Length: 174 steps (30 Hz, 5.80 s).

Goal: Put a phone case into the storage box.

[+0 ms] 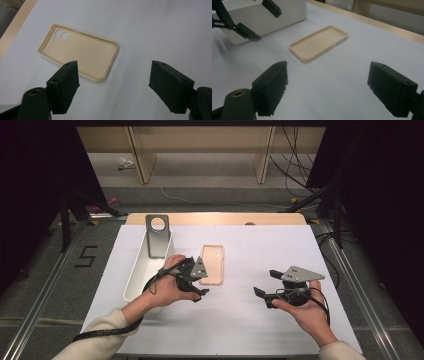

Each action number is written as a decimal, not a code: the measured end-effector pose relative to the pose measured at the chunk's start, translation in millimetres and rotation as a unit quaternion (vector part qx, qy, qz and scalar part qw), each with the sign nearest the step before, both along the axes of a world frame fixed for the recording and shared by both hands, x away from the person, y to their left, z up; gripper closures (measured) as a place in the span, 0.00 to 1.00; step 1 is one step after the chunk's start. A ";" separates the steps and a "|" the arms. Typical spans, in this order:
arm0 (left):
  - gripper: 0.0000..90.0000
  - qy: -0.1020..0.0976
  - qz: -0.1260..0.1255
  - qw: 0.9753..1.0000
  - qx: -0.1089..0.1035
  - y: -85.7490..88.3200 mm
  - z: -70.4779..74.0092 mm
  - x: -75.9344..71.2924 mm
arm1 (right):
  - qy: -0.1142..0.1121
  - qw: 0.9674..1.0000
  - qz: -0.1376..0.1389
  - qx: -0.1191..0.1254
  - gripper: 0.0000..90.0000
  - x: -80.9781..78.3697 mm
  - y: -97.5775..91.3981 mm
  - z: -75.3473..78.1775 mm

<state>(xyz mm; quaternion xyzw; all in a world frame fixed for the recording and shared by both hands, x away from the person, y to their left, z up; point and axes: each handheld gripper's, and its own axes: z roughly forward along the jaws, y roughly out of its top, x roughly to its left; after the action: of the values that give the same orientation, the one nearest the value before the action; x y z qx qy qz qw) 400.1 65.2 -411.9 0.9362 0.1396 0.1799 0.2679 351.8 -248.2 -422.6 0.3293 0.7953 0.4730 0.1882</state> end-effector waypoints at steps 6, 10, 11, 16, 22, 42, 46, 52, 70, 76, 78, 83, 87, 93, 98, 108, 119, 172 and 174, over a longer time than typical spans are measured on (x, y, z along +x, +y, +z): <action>0.26 0.001 -0.014 0.999 0.039 -12.8 -8.5 14.3 | -0.002 1.000 -0.003 0.003 0.19 -1.4 -2.1 0.8; 0.26 0.003 -0.014 0.999 0.041 -16.8 -13.1 19.6 | -0.002 1.000 -0.004 0.006 0.19 -3.2 -3.7 1.3; 0.26 0.004 -0.015 0.999 0.043 -17.5 -13.9 20.7 | -0.003 1.000 -0.005 0.007 0.19 -3.5 -4.2 1.3; 0.28 -0.006 -0.024 0.998 0.060 -19.8 -17.1 26.6 | -0.002 1.000 -0.008 0.007 0.19 -4.3 -6.2 1.4; 0.31 -0.005 -0.032 0.996 0.078 -22.2 -22.5 34.5 | -0.002 1.000 -0.007 0.008 0.19 -4.8 -6.4 1.6; 0.33 -0.029 -0.064 0.987 0.144 -34.1 -45.4 45.7 | -0.003 1.000 -0.008 0.009 0.19 -4.5 -7.1 1.7; 0.33 -0.033 -0.067 0.986 0.146 -36.1 -47.4 47.0 | -0.003 1.000 -0.007 0.009 0.19 -4.6 -6.8 1.5; 0.34 -0.035 -0.067 0.986 0.150 -38.7 -49.1 49.2 | -0.003 1.000 -0.006 0.009 0.19 -4.4 -6.9 1.4; 0.43 -0.019 -0.084 0.984 0.158 -42.2 -50.1 50.9 | -0.001 1.000 -0.005 0.008 0.19 -4.4 -6.4 1.2; 0.55 -0.017 -0.119 0.978 0.171 -44.0 -49.1 49.6 | 0.000 1.000 -0.003 0.008 0.19 -4.5 -6.1 1.0; 0.61 -0.012 -0.126 0.977 0.174 -44.4 -49.4 47.9 | 0.000 1.000 -0.003 0.008 0.19 -4.5 -6.0 1.1; 0.68 -0.010 -0.140 0.973 0.183 -45.2 -49.0 46.6 | -0.002 1.000 -0.004 0.007 0.19 -4.6 -6.0 1.3; 0.72 -0.010 -0.150 0.971 0.187 -46.1 -49.1 46.1 | -0.001 1.000 -0.003 0.007 0.19 -4.6 -5.9 1.2; 0.77 0.004 -0.152 0.971 0.186 -46.0 -49.2 46.2 | -0.001 1.000 -0.003 0.007 0.19 -4.6 -5.8 1.1; 0.79 0.009 -0.157 0.969 0.190 -47.0 -48.8 47.3 | 0.000 1.000 -0.003 0.007 0.19 -4.7 -5.7 1.1; 0.85 0.016 -0.165 0.966 0.196 -48.5 -48.7 47.2 | 0.000 1.000 -0.002 0.007 0.19 -4.6 -5.7 0.9; 0.89 0.022 -0.169 0.966 0.197 -48.8 -48.6 47.8 | 0.000 1.000 -0.001 0.006 0.20 -4.5 -5.4 0.5; 0.97 -0.030 -0.189 0.974 0.119 -21.9 -22.5 -44.1 | 0.007 1.000 -0.009 0.015 0.21 3.7 3.4 -2.0; 0.97 -0.029 -0.201 0.972 0.118 -23.4 -20.5 -49.9 | 0.009 1.000 -0.010 0.023 0.22 6.2 6.5 -1.9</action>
<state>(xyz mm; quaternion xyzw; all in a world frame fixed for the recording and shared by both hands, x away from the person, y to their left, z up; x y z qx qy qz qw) 350.1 41.8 -432.4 0.9645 -0.0814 0.1645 0.1897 358.1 -241.7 -424.5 0.3462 0.7826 0.4858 0.1781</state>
